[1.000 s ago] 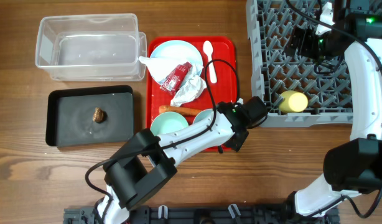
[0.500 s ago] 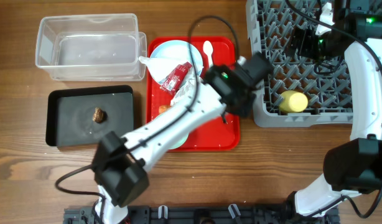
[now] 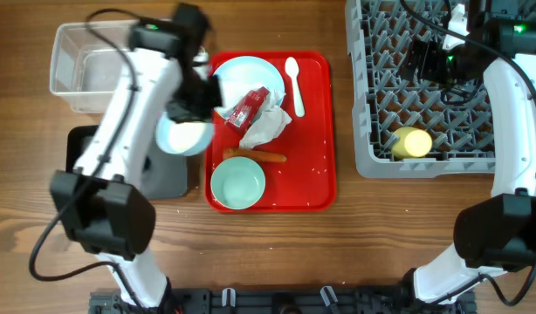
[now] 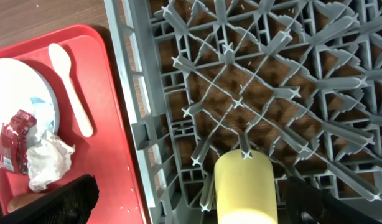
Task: Sort waste into correct bins and load items into the dishwasher rack
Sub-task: 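Tip the rice bowl over the black tray to pour out the rice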
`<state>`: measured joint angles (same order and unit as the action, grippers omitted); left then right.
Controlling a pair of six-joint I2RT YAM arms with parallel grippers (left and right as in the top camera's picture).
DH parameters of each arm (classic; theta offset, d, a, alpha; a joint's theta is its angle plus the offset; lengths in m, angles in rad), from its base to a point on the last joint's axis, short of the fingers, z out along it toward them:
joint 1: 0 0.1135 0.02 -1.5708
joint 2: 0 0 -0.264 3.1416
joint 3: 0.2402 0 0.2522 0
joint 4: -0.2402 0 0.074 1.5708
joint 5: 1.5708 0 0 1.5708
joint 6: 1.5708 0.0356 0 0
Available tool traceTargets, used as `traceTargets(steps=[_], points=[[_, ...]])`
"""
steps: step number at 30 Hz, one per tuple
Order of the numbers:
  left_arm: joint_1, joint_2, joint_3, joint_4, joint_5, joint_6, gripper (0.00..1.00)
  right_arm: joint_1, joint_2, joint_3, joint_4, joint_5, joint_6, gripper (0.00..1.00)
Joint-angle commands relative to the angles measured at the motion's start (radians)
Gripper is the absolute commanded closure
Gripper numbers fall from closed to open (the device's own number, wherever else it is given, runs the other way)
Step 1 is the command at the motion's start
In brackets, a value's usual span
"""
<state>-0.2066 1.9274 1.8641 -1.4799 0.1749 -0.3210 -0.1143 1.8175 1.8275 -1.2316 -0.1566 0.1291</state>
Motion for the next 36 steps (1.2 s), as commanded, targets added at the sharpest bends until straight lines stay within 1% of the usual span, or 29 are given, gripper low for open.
traceTargets(steps=[1,5,9,14,17,18,21,28,32,36], points=[[0.107,-0.037,0.014,-0.023,0.098,0.087,0.96,-0.001,-0.026,0.027,-0.011,-0.016,-0.022,0.01],[0.199,-0.037,0.013,-0.063,0.128,0.114,0.96,-0.002,-0.026,0.027,-0.012,-0.016,-0.025,0.02],[0.247,-0.037,0.010,-0.063,0.186,0.157,0.96,-0.002,-0.026,0.027,-0.014,-0.016,-0.029,0.01],[0.241,-0.042,-0.043,-0.046,0.200,0.157,0.96,-0.002,-0.026,0.027,-0.011,0.000,-0.035,0.01],[0.254,-0.054,-0.113,-0.002,0.243,0.162,0.96,-0.002,-0.026,0.027,-0.011,0.000,-0.036,0.01],[0.270,-0.061,-0.148,0.023,0.293,0.187,0.96,-0.002,-0.026,0.027,-0.011,0.000,-0.036,0.01],[0.307,-0.066,-0.208,0.054,0.373,0.235,0.96,-0.002,-0.026,0.027,-0.011,0.000,-0.036,0.01],[0.440,-0.067,-0.323,0.078,0.604,0.455,0.96,-0.002,-0.026,0.027,-0.014,0.007,-0.040,0.01],[0.523,-0.067,-0.387,0.079,0.704,0.554,0.96,-0.001,-0.026,0.027,-0.014,0.007,-0.040,0.01],[0.596,-0.066,-0.485,0.138,0.812,0.597,0.96,-0.002,-0.026,0.027,-0.014,0.007,-0.041,0.01]])
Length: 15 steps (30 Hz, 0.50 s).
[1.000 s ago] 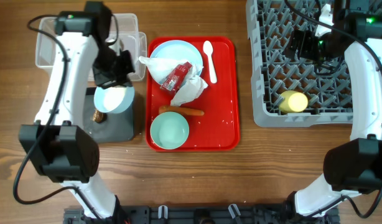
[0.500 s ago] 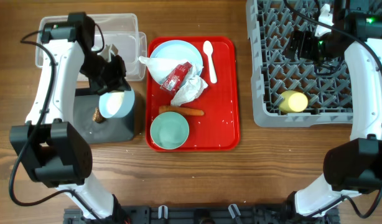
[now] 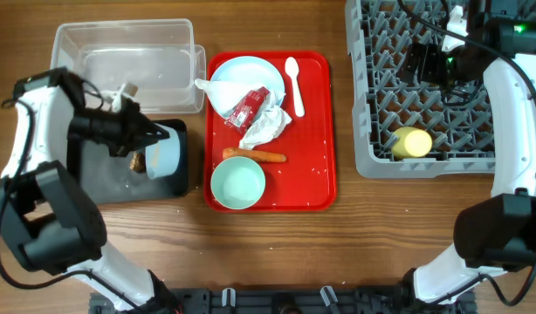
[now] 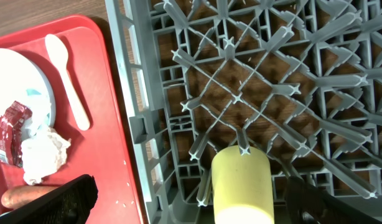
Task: Sort waste into correct bins and load items into the dishwasher rack
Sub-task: 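Tip the rice bowl over the black tray to pour out the rice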
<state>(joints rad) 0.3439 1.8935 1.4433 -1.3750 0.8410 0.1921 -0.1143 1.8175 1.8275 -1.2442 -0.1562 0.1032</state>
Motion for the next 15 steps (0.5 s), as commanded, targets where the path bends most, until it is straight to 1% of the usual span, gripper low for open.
traceTargets(steps=[1,5,8,15], points=[[0.056,-0.032,-0.097,0.058,0.179,0.089,0.96,-0.001,-0.026,0.027,-0.002,0.006,-0.015,0.01],[0.071,-0.032,-0.196,0.136,0.259,0.089,0.96,-0.001,-0.026,0.027,-0.003,0.007,-0.014,0.00],[0.077,-0.032,-0.249,0.180,0.351,0.089,0.96,-0.002,-0.026,0.027,-0.006,0.007,-0.014,0.01],[0.080,-0.032,-0.262,0.156,0.470,0.089,0.96,-0.002,-0.026,0.027,-0.014,0.008,-0.019,0.00]])
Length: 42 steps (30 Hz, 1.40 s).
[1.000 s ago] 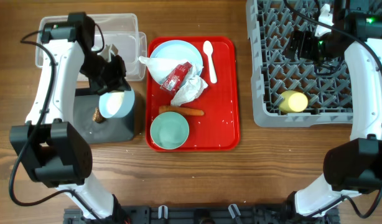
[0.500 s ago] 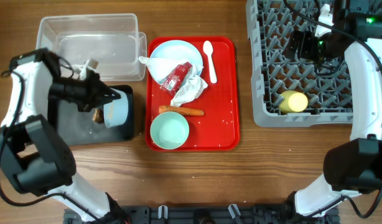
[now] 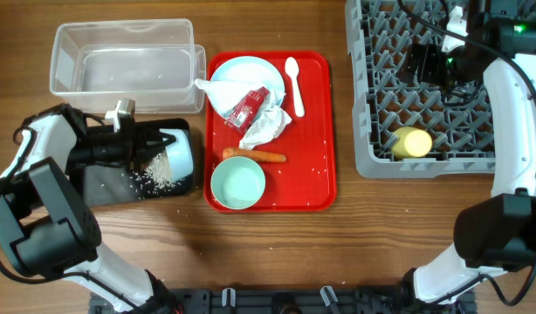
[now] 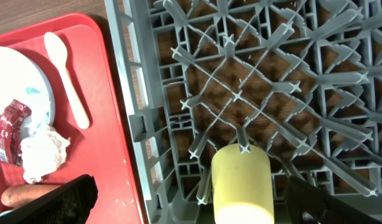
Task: Sort waste into correct bins and load items into the dishwasher rack
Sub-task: 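Tip the rice bowl over the black tray to pour out the rice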
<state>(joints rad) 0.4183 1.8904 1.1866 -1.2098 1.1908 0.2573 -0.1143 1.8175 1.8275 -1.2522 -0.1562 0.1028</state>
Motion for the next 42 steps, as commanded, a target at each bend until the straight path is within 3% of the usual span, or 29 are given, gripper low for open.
traceTargets(steps=[1,17,26,35,42], points=[[0.006,-0.029,-0.005,-0.009,0.135,0.023,0.96,-0.002,-0.026,0.027,-0.009,0.008,-0.022,0.00],[0.074,-0.029,-0.005,-0.137,0.261,0.028,0.96,-0.002,-0.026,0.027,-0.025,0.007,-0.022,0.00],[0.101,-0.030,-0.005,-0.361,0.295,0.263,0.96,-0.001,-0.026,0.027,-0.024,0.007,-0.022,0.00],[0.102,-0.030,-0.005,-0.364,0.344,0.263,0.96,-0.001,-0.026,0.027,-0.026,0.008,-0.025,0.01],[0.104,-0.032,-0.003,-0.457,0.386,0.264,0.96,-0.001,-0.026,0.027,-0.034,0.029,-0.024,0.01]])
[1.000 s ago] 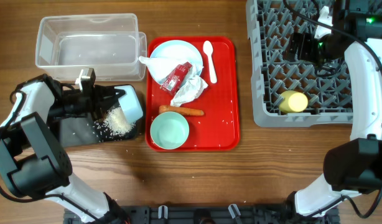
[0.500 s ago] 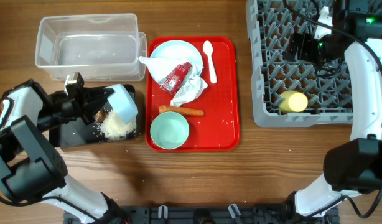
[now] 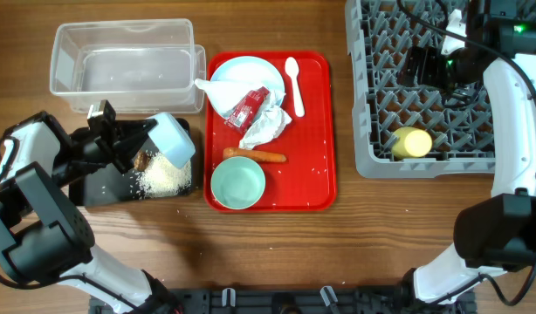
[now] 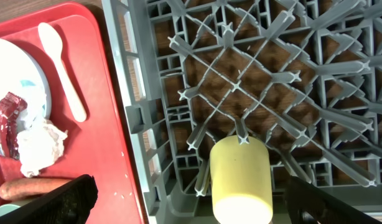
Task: Sort waste into correct bins and load items into the dishwasher rack
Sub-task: 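Tip the rice bowl over the black tray to pour out the rice, then place the empty light-blue bowl back on the red tray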
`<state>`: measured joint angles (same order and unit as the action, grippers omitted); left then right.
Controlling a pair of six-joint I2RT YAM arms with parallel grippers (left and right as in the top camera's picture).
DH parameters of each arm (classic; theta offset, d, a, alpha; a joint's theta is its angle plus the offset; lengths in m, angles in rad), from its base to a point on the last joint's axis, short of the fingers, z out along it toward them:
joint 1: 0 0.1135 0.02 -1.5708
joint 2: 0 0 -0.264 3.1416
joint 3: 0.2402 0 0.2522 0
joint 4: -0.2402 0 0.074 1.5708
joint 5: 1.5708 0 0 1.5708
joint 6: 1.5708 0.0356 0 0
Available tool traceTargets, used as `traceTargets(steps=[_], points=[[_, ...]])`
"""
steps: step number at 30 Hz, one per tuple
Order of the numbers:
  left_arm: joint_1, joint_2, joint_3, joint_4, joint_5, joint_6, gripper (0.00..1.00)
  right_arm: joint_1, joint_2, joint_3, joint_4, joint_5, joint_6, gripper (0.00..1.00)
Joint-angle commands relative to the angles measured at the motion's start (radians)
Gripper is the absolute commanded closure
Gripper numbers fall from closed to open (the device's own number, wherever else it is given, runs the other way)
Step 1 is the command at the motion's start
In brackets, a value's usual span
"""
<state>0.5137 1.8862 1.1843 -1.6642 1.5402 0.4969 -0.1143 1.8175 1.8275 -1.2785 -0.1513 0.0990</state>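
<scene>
My left gripper [image 3: 133,145] is shut on the rim of a light blue bowl [image 3: 173,139], held tipped over the black bin [image 3: 95,188]. A heap of white rice [image 3: 165,179] lies in the bin's right end. The red tray [image 3: 316,166] carries a white plate [image 3: 237,71], a white spoon [image 3: 293,81], a red wrapper [image 3: 248,106], a crumpled napkin [image 3: 270,126], a sausage [image 3: 255,156] and a green bowl [image 3: 238,184]. My right gripper [image 4: 191,211] hangs open over the grey dishwasher rack [image 4: 265,81], above a yellow cup [image 4: 241,177] lying in it.
A clear plastic bin [image 3: 124,57] stands behind the black bin, left of the tray. The rack [image 3: 364,148] fills the right back of the wooden table. A few rice grains are scattered on the tray.
The blue bowl has been tilted further and now sits higher over the black bin. More rice lies heaped in the bin. The right gripper has barely shifted over the rack.
At first my left gripper held the blue bowl at the tray's left edge. Then the bowl was on its side over the black bin. Rice then lay spilled beneath it, and now a larger heap sits in the bin. My right gripper stayed open over the rack.
</scene>
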Motion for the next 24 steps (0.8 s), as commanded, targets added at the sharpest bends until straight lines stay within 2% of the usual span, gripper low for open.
traceTargets(steps=[1,7,10,13,16,17,19,21,23,24], points=[[0.013,-0.028,0.000,0.009,0.037,0.024,0.96,-0.001,-0.026,0.027,-0.008,0.024,-0.020,0.01],[0.027,-0.043,0.008,0.002,0.019,0.107,0.96,-0.001,-0.026,0.027,-0.007,0.024,-0.021,0.01],[-0.002,-0.103,0.079,-0.022,0.019,0.151,0.96,-0.001,-0.026,0.027,-0.008,0.024,-0.021,0.01],[-0.078,-0.174,0.209,-0.019,-0.029,0.154,0.96,-0.001,-0.026,0.027,-0.010,0.024,-0.020,0.00],[-0.224,-0.211,0.383,-0.014,-0.168,0.141,0.96,-0.001,-0.026,0.027,-0.010,0.020,-0.018,0.01],[-0.293,-0.212,0.436,0.008,-0.228,0.100,0.96,-0.001,-0.026,0.027,-0.010,0.020,-0.018,0.01],[-0.444,-0.212,0.492,0.166,-0.401,-0.136,0.96,-0.001,-0.026,0.027,-0.013,0.020,-0.018,0.01],[-0.614,-0.210,0.494,0.374,-0.677,-0.450,0.96,-0.001,-0.026,0.027,-0.018,0.021,-0.020,0.01],[-0.784,-0.201,0.494,0.484,-0.984,-0.611,0.96,-0.001,-0.026,0.027,-0.021,0.021,-0.020,0.01],[-0.851,-0.196,0.494,0.509,-1.098,-0.643,0.96,-0.001,-0.026,0.027,-0.024,0.021,-0.021,0.01]])
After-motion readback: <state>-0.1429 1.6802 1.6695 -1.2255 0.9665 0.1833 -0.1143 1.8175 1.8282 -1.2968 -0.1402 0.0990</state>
